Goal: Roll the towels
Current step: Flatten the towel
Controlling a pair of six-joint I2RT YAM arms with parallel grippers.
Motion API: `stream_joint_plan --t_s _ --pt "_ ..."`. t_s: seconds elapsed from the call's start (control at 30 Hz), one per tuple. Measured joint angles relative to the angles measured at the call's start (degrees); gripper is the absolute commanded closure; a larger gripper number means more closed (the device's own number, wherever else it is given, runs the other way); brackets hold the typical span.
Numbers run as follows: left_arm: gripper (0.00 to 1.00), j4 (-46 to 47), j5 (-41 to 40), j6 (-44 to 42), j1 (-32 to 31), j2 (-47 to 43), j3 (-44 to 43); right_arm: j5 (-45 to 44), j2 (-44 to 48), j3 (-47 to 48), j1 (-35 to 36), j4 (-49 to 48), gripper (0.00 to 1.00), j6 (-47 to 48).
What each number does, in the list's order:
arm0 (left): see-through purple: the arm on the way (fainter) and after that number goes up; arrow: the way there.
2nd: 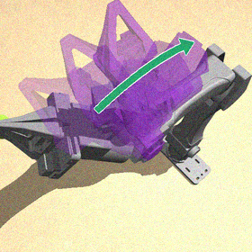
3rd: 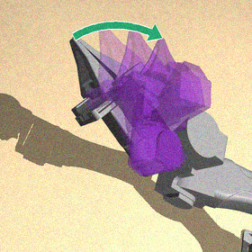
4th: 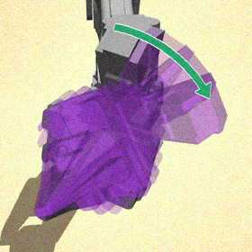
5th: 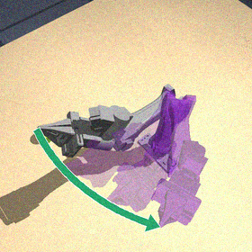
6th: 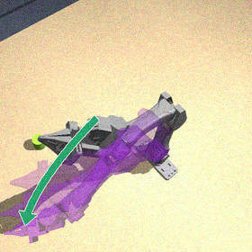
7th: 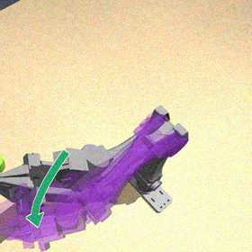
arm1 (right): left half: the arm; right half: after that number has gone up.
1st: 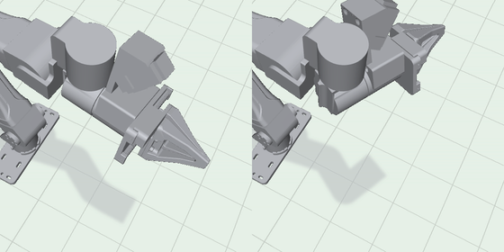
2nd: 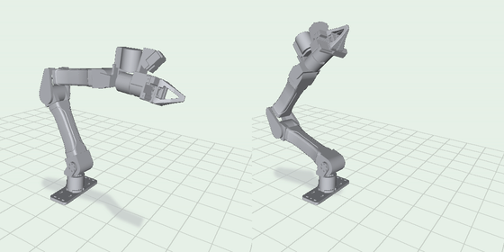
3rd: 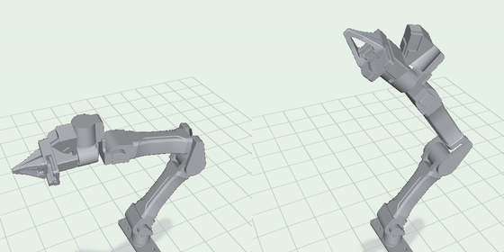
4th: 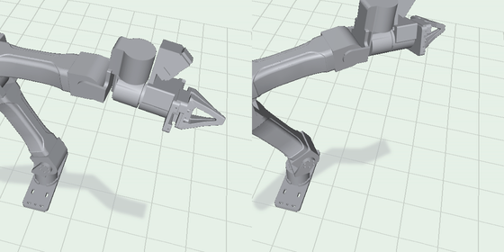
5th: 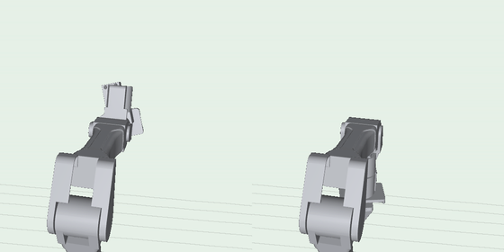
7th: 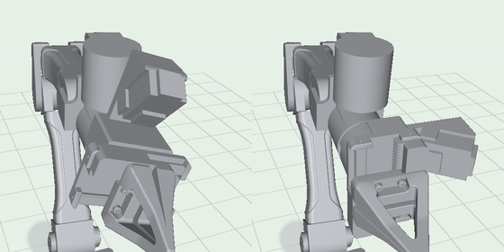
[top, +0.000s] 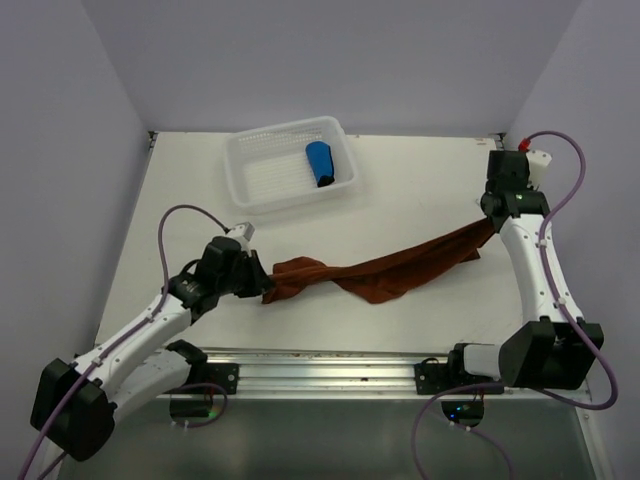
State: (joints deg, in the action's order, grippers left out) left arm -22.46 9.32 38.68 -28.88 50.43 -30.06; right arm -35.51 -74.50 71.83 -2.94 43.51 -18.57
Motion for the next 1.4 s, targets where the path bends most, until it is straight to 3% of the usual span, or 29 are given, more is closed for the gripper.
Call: stream_joint_plan --t_s 0.2,0.27,0.37,0.47,0.6,0.7,0.8,1.0,1.1,1.4 --pt "0.36 2.91 -7.76 -0.42 0.26 11.04 -0.07 -1.42 -1.14 0.02 -0.5 -0.74 1.0 0.31" --pt "0.34 2.4 -10.16 -0.72 0.39 14.67 -0.81 -1.38 -2.03 0.07 -0.5 -0.85 1.0 0.55" --pt "0.34 1.2 -12.35 -1.62 0.37 15.78 -2.82 -1.03 -3.15 0.07 -0.5 -0.9 1.0 0.9" --pt "0.35 1.2 -13.22 -3.74 0.37 11.43 -5.42 -0.72 -3.23 0.07 -0.5 -1.03 1.0 1.16" --pt "0.48 2.43 -12.09 -7.43 0.35 0.81 -8.17 0.66 -3.23 0.07 -0.5 -1.29 1.0 1.38" --pt "0.53 2.84 -10.05 -9.94 -0.07 -0.24 -10.86 1.84 -3.23 0.07 -0.52 -1.55 1.0 1.53" --pt "0.56 2.47 -10.4 -11.8 -4.37 3.85 -11.87 2.91 -3.23 0.07 -0.5 -1.68 1.0 1.57" --pt "0.67 -1.79 -13.07 -13.03 -20.26 12.48 -11.69 4.94 -3.23 0.07 -0.5 -2.23 1.0 1.68" --pt "0.68 -4.63 -15.37 -13.44 -25.35 15.91 -12.13 5.75 -3.23 0.04 -0.5 -2.4 1.0 1.68" --pt "0.62 -11.43 -21.14 -14.6 -29.03 28.68 -18.03 7.72 -3.13 -0.85 -0.5 -2.82 1.0 1.66"
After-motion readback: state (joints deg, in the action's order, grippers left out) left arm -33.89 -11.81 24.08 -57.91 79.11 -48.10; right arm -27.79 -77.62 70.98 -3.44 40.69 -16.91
